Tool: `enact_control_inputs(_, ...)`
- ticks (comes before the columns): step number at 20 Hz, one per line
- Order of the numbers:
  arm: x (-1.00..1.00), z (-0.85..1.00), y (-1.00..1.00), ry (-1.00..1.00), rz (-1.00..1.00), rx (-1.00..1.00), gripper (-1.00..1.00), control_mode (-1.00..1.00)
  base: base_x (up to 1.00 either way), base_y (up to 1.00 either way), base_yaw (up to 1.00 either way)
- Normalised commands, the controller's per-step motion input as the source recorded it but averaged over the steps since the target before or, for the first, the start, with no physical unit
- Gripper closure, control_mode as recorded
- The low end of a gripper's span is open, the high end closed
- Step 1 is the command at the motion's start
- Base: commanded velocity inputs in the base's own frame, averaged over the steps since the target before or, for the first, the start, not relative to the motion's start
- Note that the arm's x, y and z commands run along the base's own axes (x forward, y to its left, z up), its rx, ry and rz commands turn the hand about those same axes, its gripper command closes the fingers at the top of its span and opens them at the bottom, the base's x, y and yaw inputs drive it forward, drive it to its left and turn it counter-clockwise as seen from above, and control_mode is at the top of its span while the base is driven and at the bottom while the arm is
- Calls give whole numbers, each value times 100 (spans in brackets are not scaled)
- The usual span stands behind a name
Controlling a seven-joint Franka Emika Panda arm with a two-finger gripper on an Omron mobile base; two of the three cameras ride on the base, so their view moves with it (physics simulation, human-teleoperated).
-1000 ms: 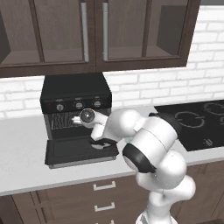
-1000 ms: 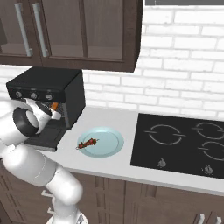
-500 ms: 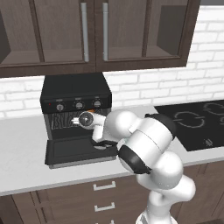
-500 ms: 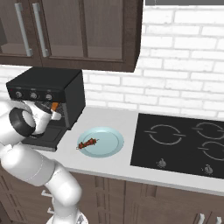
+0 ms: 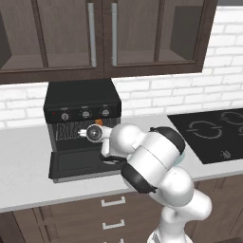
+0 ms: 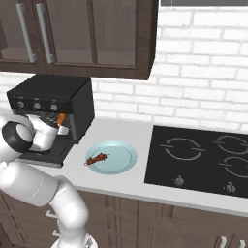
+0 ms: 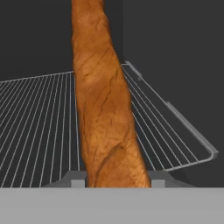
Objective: Pick up the kebab skewer and baguette bread, and place them inside the toaster oven. Close the toaster oven door and start by setting the timer.
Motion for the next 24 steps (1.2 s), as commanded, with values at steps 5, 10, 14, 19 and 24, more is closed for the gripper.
enact_control_inputs(5,0,0,0,0,0,0,-100,-100,0,0,0)
enact_control_inputs(10,0,0,0,0,0,0,-100,-100,0,0,0)
enact_control_inputs(14,0,0,0,0,0,0,-100,-100,0,0,0)
enact_control_inputs(19,-7,24,0,0,0,0,-100,-100,0,0,0)
enact_control_inputs(24,-21,60,0,0,-2,0,-100,-100,0,0,0)
